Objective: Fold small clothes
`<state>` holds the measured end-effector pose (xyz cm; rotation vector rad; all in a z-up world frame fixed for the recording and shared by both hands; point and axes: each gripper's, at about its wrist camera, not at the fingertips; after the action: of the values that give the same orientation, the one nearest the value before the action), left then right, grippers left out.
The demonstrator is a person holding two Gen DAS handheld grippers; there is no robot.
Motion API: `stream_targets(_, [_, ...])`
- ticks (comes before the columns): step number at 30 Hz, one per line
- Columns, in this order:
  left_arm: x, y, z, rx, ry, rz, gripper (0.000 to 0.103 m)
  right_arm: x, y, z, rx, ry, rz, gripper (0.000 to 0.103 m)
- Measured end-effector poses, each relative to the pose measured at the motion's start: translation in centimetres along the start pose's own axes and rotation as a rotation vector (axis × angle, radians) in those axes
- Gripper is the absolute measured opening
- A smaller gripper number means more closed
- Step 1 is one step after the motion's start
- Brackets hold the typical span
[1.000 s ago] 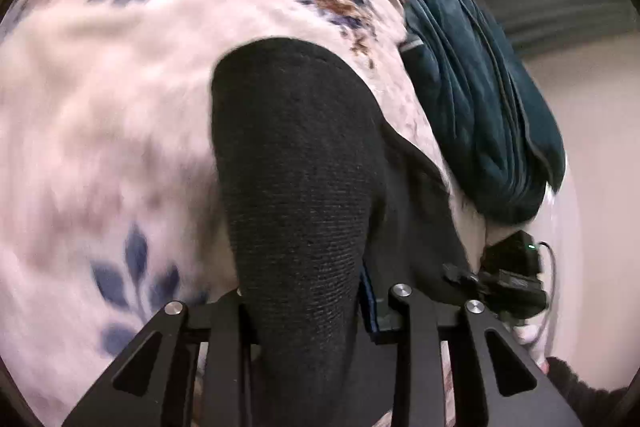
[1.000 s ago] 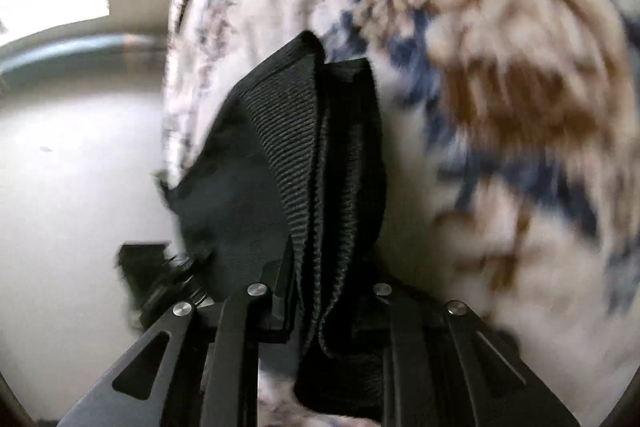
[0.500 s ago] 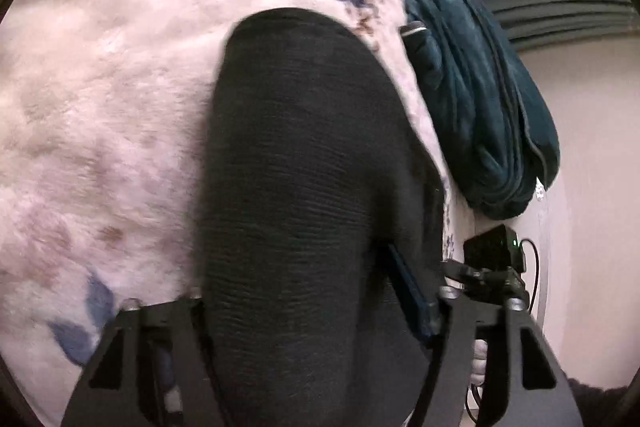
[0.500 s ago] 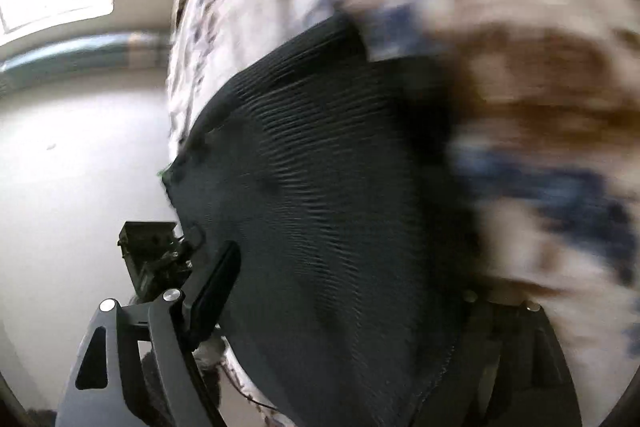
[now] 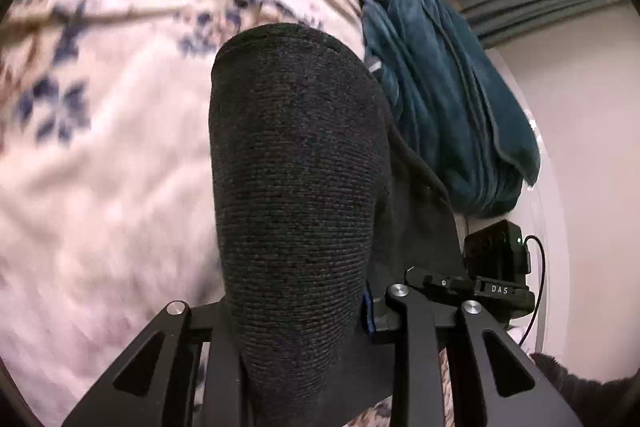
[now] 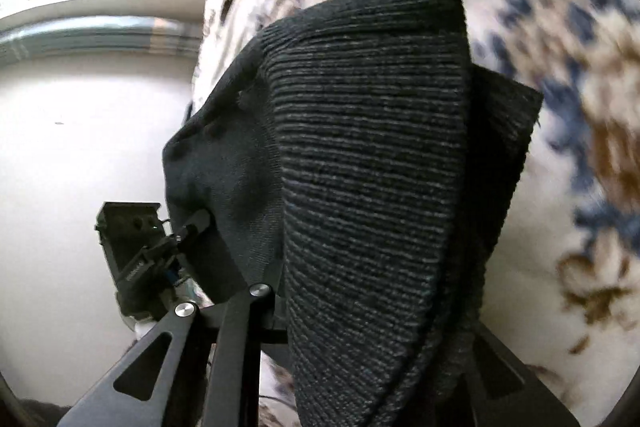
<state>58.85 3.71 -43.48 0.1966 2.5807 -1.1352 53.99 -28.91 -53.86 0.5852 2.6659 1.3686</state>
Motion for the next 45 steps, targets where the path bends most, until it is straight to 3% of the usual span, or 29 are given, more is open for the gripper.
stream_targets(5, [-5.8,0.7,-0.6,-0.037,-0.002,0.051,0.024,-3.9,3.5,0.9,-0.027,-0.046,-0.003,0.018])
stream_targets(10, [-12.0,3.1,1.8,-0.058,0.034,0.082,0.024,-8.5,4.0,2.8,-0.032,-0.074,0.034,0.018])
stream_targets(18, [-15.0,8.8,7.2,-0.119,0.17,0.085,0.026,-13.4,2.4,7.6,0.086,-0.067,0.077,0.018])
stream_targets(21, [-14.6,10.7,7.4,-0.107,0.191,0.032,0.036,-14.0,1.6,7.9,0.132,-0.059,0.093,0.021])
stream_targets(22, [-14.4,11.0,7.2,-0.105,0.188,0.019,0.038,-14.2,0.9,7.1,0.151,-0.067,0.095,0.028])
stream_targets(23, [-14.2,11.3,7.0,-0.109,0.186,0.0,0.041,-14.1,0.9,6.4,0.221,-0.088,0.079,0.041])
stream_targets(25, [-13.7,11.3,6.1,-0.104,0.171,-0.031,0.041,-13.5,1.2,5.1,0.315,-0.134,0.045,0.046])
stream_targets(26, [-13.4,11.3,5.6,-0.116,0.166,-0.041,0.042,-13.0,1.2,4.4,0.378,-0.156,0.024,0.059])
stream_targets(27, [-13.0,11.2,4.9,-0.131,0.155,-0.063,0.042,-12.8,1.3,3.8,0.46,-0.186,-0.002,0.062])
stream_targets(28, [-12.9,11.2,4.4,-0.149,0.137,-0.073,0.043,-12.9,1.5,3.7,0.503,-0.204,-0.017,0.063])
stream_targets(29, [-12.8,10.8,3.9,-0.188,0.121,-0.068,0.047,-13.0,2.0,3.7,0.551,-0.218,-0.03,0.07])
stream_targets(30, [-12.2,9.8,3.0,-0.267,0.097,-0.044,0.053,-12.7,2.8,3.7,0.612,-0.226,-0.044,0.076])
stream_targets(31, [-12.0,9.4,2.9,-0.32,0.092,-0.026,0.061,-12.2,3.3,3.2,0.66,-0.233,-0.06,0.085])
stream_targets(32, [-11.6,8.4,2.5,-0.391,0.088,0.001,0.076,-11.9,4.5,3.1,0.714,-0.247,-0.079,0.096])
stream_targets(33, [-10.9,7.1,1.9,-0.458,0.079,0.032,0.082,-11.3,6.1,2.8,0.766,-0.271,-0.106,0.102])
stream_targets(36, [-8.9,3.6,0.3,-0.621,0.043,0.122,0.09,-8.1,9.0,1.8,0.874,-0.345,-0.178,0.103])
stream_targets(39, [-6.6,-0.2,-1.3,-0.741,0.029,0.201,0.098,-5.3,12.1,1.1,0.912,-0.394,-0.204,0.103])
stream_targets(45, [-3.2,-6.8,-6.3,-0.791,-0.041,0.273,0.098,1.0,17.9,-2.8,0.966,-0.51,-0.27,0.103])
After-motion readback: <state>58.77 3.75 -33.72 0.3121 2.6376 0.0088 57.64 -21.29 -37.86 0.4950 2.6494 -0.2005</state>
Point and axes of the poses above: each gripper's, at about its wrist camera, not at the fingertips, and z roughly the way its jaws point, y to its left, x to its underside, and after that the axes turned 6 degrees about z, right-handed
